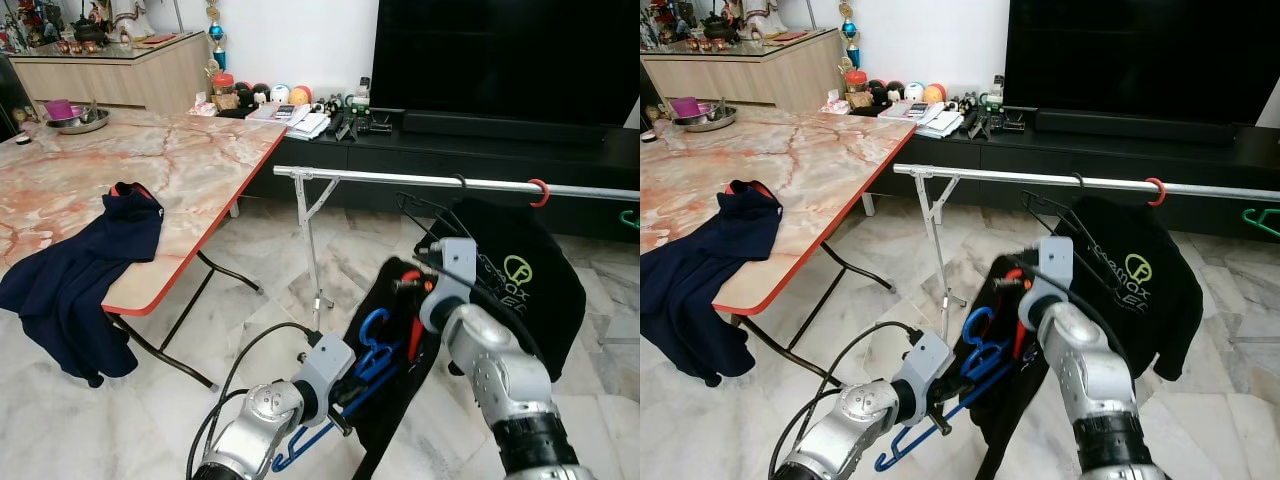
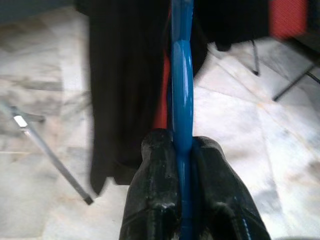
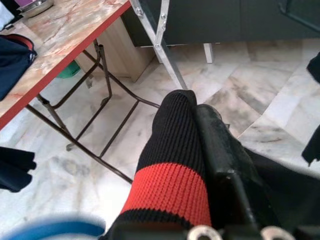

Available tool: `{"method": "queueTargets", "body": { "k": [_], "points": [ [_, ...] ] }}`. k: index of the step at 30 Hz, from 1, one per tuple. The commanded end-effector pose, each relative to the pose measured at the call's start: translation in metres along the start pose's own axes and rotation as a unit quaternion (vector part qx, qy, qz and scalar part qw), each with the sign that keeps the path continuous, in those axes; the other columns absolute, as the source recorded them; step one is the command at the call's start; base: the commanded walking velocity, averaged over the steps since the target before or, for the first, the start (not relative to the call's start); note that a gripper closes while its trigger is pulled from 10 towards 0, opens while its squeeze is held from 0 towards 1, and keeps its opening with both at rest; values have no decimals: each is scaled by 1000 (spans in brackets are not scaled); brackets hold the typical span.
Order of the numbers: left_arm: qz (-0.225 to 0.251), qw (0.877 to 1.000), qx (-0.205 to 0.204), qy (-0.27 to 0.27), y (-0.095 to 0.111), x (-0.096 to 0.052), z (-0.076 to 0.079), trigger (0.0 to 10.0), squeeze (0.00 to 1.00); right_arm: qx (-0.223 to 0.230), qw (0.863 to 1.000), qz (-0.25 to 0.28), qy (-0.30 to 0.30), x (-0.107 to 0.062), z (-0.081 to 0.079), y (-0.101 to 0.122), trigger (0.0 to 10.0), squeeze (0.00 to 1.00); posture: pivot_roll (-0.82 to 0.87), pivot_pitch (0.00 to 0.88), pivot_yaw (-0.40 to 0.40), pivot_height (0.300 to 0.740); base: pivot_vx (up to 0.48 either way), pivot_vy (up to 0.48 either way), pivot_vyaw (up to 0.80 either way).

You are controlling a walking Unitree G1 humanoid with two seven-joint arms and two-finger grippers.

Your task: Hang hanger

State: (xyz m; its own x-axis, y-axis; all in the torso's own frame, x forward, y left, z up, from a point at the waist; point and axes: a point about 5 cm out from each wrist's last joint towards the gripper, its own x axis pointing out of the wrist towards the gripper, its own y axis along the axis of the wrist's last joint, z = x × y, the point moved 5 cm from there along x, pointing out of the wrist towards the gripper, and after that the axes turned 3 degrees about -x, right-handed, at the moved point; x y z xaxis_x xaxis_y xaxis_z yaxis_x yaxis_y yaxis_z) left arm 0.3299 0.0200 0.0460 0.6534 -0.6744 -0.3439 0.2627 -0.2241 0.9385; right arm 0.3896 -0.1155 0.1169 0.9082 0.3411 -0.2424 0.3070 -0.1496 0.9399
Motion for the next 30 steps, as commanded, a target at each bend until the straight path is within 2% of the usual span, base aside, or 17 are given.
{"method": "queueTargets", "body": {
  "k": [1,4,6,10,14,15,16,17,18,21,23,25,30],
  "points": [
    [20,1000,-2,10,10,2,-4,10000,0,2,999,32,16,-1,-10,20,10000,0,60,0,-29,740,0,0,0],
    [52,998,-11,34,24,3,-11,10000,0,10,999,36,26,-1,-19,22,10000,0,61,0,-29,740,0,0,0],
    [63,997,-17,38,29,3,-12,10000,0,8,999,31,24,0,-18,18,10000,0,64,0,-30,740,0,0,0],
    [59,998,-16,26,28,3,-9,10000,0,7,1000,23,21,1,-17,13,10000,0,64,0,-31,740,0,0,0],
    [53,998,-14,17,24,4,-5,10000,0,10,999,24,28,0,-22,15,10000,0,60,0,-30,740,0,0,0],
    [52,998,-15,14,22,4,-4,10000,0,23,998,32,40,0,-29,21,10000,0,59,0,-30,740,0,0,0],
    [52,998,-15,14,22,4,-4,10000,0,23,998,32,40,0,-29,21,10000,0,59,0,-30,740,0,0,0],
    [49,999,-15,10,20,5,-1,10000,0,42,997,42,52,-1,-37,29,10000,0,57,0,-29,740,0,0,0],
    [49,999,-15,10,20,5,-1,10000,0,42,997,42,52,-1,-37,29,10000,0,57,0,-29,740,0,0,0],
    [44,999,-18,-1,18,9,6,10000,0,81,990,58,96,-3,-65,43,10000,0,58,0,-30,740,0,0,0],
    [42,999,-18,-3,17,10,7,10000,0,79,991,48,94,-1,-64,35,10000,0,57,0,-31,740,0,0,0],
    [42,999,-18,-2,17,10,7,10000,0,68,994,35,77,1,-56,25,10000,0,63,0,-33,740,0,0,0],
    [50,998,-22,14,19,7,0,10000,0,68,998,-2,16,0,-27,2,10000,0,61,0,-34,740,0,0,0]
  ]
}}
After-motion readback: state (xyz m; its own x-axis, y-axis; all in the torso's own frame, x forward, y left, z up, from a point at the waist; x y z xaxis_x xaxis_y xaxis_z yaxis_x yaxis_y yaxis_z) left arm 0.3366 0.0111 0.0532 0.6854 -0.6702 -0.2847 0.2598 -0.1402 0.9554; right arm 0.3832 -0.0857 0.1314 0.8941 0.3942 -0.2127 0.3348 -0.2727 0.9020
